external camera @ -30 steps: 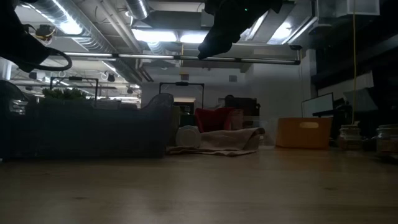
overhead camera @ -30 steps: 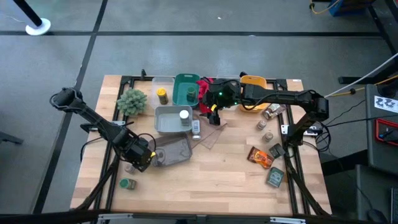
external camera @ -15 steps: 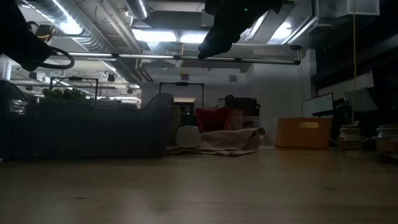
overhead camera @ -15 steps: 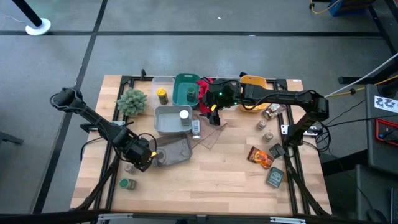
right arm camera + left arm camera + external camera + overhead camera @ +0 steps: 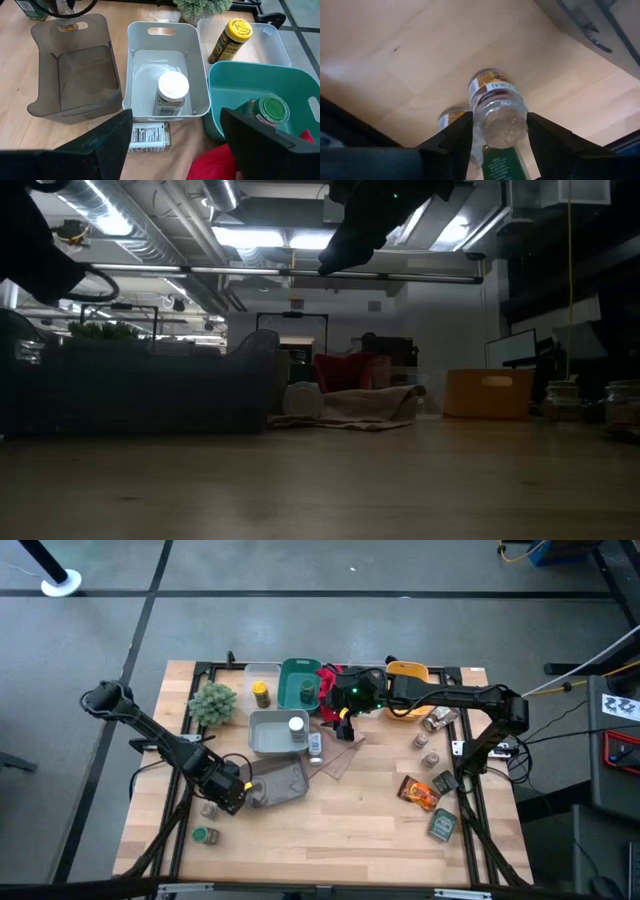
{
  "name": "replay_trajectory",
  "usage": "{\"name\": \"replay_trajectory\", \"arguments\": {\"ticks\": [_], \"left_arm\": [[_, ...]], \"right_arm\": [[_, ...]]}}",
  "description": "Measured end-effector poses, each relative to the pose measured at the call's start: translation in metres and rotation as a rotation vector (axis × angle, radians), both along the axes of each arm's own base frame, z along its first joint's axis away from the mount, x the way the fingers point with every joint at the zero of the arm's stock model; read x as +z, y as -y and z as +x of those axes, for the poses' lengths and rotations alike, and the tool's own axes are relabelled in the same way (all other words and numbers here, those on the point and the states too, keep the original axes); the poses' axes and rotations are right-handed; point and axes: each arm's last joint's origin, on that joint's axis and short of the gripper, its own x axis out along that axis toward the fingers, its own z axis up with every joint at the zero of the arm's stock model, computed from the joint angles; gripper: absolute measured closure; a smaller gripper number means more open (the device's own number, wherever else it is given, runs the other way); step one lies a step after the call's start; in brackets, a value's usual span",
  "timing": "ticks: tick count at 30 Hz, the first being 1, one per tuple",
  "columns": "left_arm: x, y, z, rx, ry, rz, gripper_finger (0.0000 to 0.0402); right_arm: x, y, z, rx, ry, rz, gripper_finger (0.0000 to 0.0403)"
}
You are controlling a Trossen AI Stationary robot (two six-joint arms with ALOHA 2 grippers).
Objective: Sort spices by type
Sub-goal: Put the brown seasoning bottle into the black bin
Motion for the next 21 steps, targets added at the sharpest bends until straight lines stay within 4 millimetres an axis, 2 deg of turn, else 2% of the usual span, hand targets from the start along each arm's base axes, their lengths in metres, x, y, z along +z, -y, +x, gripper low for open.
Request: {"name": "replay_trajectory", "arguments": {"ticks": [11, 21], "left_arm": [[-0.0027, -0.0001, -0.0002, -0.003, 0.006, -0.004, 0.0235], [-0.0024, -0.0003, -0.0005, 0.027, -0.005, -0.006, 0.0280]], "right_arm": [[-0.0001, 0.0000, 0.0000, 0.000, 0.000, 0.000, 0.0102], [-0.0001, -0.0001, 0.0000, 0.000, 0.000, 0.000, 0.0102]]}}
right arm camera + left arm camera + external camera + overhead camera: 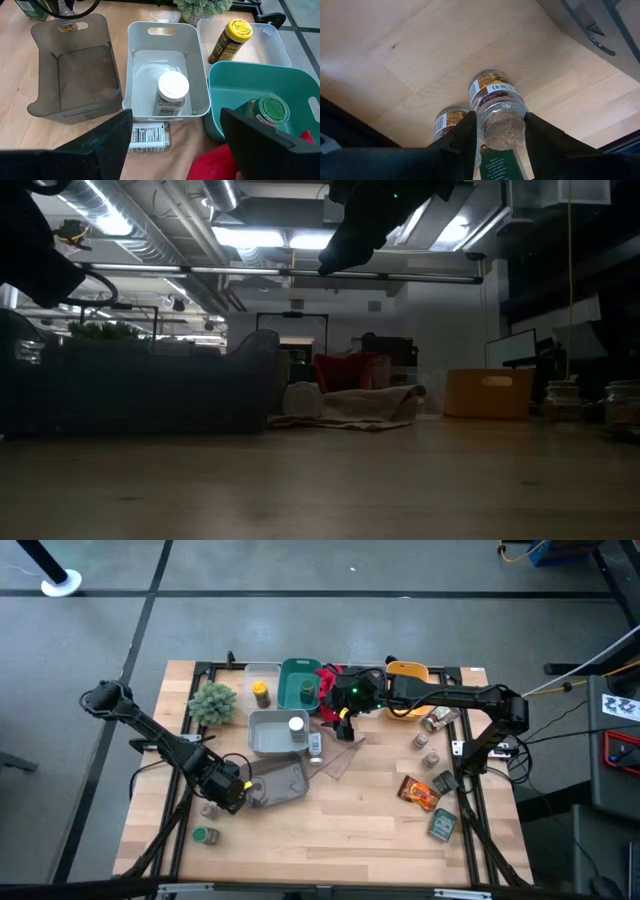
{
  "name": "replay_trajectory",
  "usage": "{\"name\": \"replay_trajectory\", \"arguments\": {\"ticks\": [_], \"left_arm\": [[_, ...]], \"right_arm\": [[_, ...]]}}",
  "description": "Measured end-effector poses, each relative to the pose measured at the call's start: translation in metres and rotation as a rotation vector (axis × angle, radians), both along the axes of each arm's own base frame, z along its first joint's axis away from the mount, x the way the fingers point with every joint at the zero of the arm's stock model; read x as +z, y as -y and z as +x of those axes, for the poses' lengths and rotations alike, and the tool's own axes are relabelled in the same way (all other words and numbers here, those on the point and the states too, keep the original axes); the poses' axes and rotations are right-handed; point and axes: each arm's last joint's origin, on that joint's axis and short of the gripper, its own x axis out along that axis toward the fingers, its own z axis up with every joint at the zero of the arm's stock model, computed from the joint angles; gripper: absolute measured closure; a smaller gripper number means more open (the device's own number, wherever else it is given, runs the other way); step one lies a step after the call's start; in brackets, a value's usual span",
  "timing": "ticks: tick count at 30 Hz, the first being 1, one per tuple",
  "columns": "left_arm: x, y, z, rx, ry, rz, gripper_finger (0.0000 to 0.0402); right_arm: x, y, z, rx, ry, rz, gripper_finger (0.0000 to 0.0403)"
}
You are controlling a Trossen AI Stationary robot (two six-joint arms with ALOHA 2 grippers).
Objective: Sort spices by type
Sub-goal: Put the brown seasoning bottle into the black bin
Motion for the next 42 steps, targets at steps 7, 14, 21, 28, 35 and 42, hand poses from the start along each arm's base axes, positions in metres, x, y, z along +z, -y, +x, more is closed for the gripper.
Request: {"name": "replay_trajectory", "arguments": {"ticks": [7, 14, 21, 28, 35, 42], "left_arm": [[0.000, 0.000, 0.000, 0.003, 0.000, 0.000, 0.0276], [0.000, 0.000, 0.000, 0.004, -0.001, 0.000, 0.0276], [0.002, -0.002, -0.001, 0.010, 0.010, -0.002, 0.0274], [0.008, -0.010, -0.002, 0.045, 0.052, 0.003, 0.0274], [0.013, -0.013, -0.002, 0.057, 0.078, -0.013, 0.0274], [0.010, -0.012, -0.001, 0.025, 0.073, -0.005, 0.0273]], "right_arm": [[0.000, 0.000, 0.000, 0.000, 0.000, 0.000, 0.0102], [0.000, 0.000, 0.000, 0.001, 0.000, 0.000, 0.0102], [0.000, 0.000, 0.000, 0.001, 0.001, 0.000, 0.0102], [0.000, 0.000, 0.000, 0.001, 0.001, 0.000, 0.0102], [0.000, 0.000, 0.000, 0.001, 0.001, 0.000, 0.0102], [0.000, 0.000, 0.000, 0.000, 0.001, 0.000, 0.0102]]}}
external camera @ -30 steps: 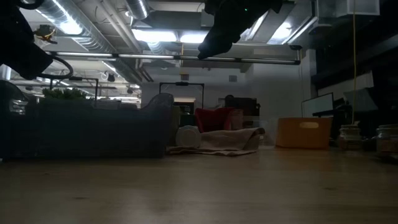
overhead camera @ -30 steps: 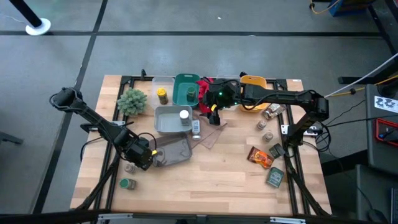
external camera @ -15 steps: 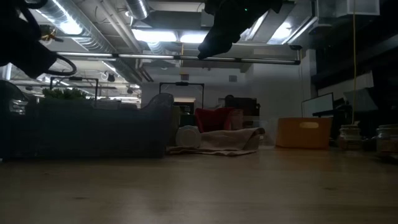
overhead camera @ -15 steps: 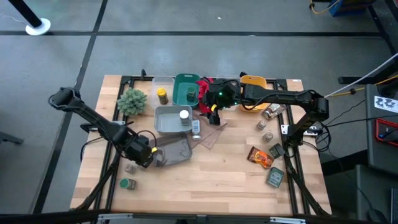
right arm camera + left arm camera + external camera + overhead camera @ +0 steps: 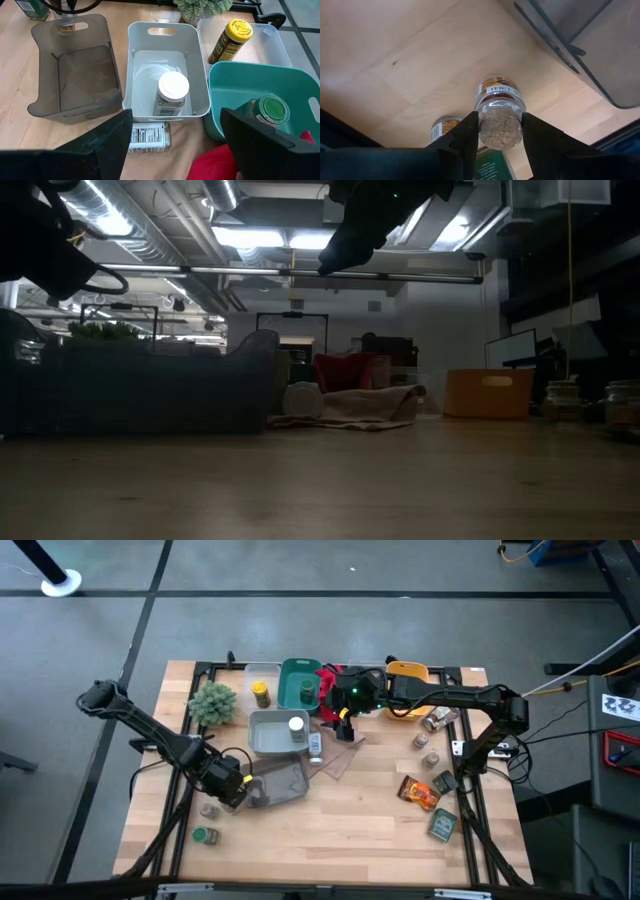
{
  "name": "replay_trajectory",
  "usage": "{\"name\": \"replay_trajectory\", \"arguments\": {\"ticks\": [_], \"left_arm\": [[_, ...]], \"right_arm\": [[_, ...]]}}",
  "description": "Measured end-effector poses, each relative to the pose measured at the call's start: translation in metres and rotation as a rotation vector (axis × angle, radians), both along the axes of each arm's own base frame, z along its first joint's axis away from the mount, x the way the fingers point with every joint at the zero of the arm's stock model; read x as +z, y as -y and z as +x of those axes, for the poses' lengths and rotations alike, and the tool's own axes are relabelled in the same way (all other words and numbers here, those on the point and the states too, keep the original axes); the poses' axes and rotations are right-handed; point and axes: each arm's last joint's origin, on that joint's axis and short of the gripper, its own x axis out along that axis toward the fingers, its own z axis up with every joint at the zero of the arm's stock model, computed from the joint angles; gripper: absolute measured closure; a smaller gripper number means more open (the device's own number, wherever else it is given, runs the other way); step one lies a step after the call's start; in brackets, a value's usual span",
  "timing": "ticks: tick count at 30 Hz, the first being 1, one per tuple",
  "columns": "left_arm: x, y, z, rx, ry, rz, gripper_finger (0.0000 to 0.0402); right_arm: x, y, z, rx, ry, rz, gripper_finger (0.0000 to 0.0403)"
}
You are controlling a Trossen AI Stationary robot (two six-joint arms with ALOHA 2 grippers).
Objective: Sort spices by type
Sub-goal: Put the brown seasoning bottle into the black bin
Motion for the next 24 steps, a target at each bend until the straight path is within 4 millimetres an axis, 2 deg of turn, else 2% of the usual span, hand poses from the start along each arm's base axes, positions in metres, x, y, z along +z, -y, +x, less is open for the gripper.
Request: {"name": "replay_trajectory", "arguments": {"ticks": [12, 24], "left_arm": [[-0.003, 0.001, 0.002, -0.015, -0.013, 0.012, 0.0273], [0.009, -0.002, -0.005, -0.031, 0.049, -0.042, 0.0273]], "right_arm": [[0.000, 0.000, 0.000, -0.001, 0.000, 0.000, 0.0102], [0.000, 0.000, 0.000, -0.001, 0.000, 0.000, 0.0102]]}}
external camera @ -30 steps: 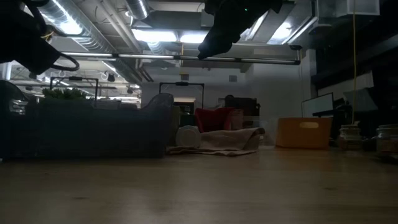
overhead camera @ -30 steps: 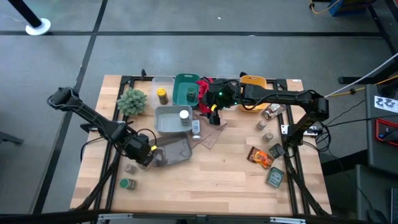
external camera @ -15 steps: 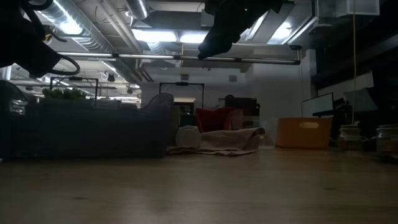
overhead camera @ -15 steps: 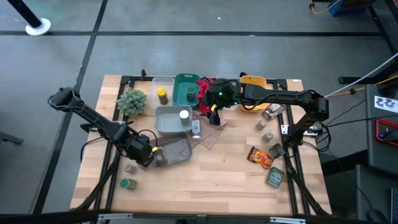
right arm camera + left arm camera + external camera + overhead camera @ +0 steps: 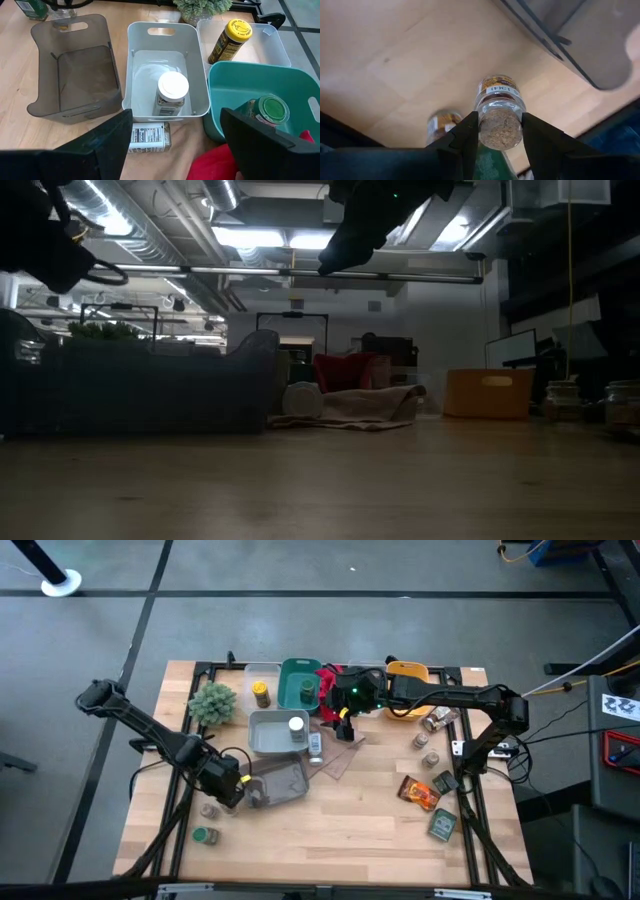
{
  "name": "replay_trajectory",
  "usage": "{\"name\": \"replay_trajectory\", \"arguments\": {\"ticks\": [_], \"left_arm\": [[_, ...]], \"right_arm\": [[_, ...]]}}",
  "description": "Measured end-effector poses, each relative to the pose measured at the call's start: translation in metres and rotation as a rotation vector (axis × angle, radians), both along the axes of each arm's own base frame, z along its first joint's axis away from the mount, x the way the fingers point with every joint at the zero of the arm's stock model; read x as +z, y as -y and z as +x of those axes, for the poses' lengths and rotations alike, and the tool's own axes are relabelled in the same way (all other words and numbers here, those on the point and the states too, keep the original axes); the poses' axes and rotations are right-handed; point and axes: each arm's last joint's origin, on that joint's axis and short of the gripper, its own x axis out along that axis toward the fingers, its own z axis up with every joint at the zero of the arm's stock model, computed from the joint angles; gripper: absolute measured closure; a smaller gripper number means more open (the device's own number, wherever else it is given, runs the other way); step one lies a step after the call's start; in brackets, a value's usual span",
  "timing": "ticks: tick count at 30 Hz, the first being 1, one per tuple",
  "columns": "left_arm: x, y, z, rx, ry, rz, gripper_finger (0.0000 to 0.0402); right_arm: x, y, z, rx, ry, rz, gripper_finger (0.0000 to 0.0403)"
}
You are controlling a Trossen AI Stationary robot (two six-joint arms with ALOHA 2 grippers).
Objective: Sort spices by type
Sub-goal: Put the brown seasoning bottle into the black bin
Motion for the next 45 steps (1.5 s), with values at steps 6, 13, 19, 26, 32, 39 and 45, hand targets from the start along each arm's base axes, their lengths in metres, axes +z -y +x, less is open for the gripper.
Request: {"name": "replay_trajectory", "arguments": {"ticks": [6, 13, 19, 26, 32, 39, 45], "left_arm": [[0.012, -0.003, -0.008, -0.015, 0.058, -0.070, 0.0273], [0.028, -0.008, -0.017, -0.009, 0.169, -0.133, 0.0273], [0.045, -0.009, -0.019, -0.009, 0.339, -0.225, 0.0273], [0.054, -0.011, -0.013, 0.069, 0.477, -0.209, 0.0273], [0.054, -0.024, -0.006, 0.160, 0.542, -0.108, 0.0273], [0.054, -0.044, 0.002, 0.185, 0.616, 0.079, 0.0273], [0.050, -0.058, 0.009, 0.082, 0.631, 0.216, 0.0273]], "right_arm": [[0.000, 0.000, 0.000, 0.000, 0.000, 0.000, 0.0102], [0.000, 0.000, 0.000, 0.000, 0.000, 0.000, 0.0102], [0.000, 0.000, 0.000, 0.001, 0.000, 0.000, 0.0102], [0.000, 0.000, 0.000, 0.000, 0.001, 0.000, 0.0102], [0.000, 0.000, 0.000, 0.001, 0.001, 0.000, 0.0102], [0.000, 0.000, 0.000, 0.001, 0.001, 0.000, 0.0102], [0.000, 0.000, 0.000, 0.001, 0.000, 0.000, 0.0102]]}}
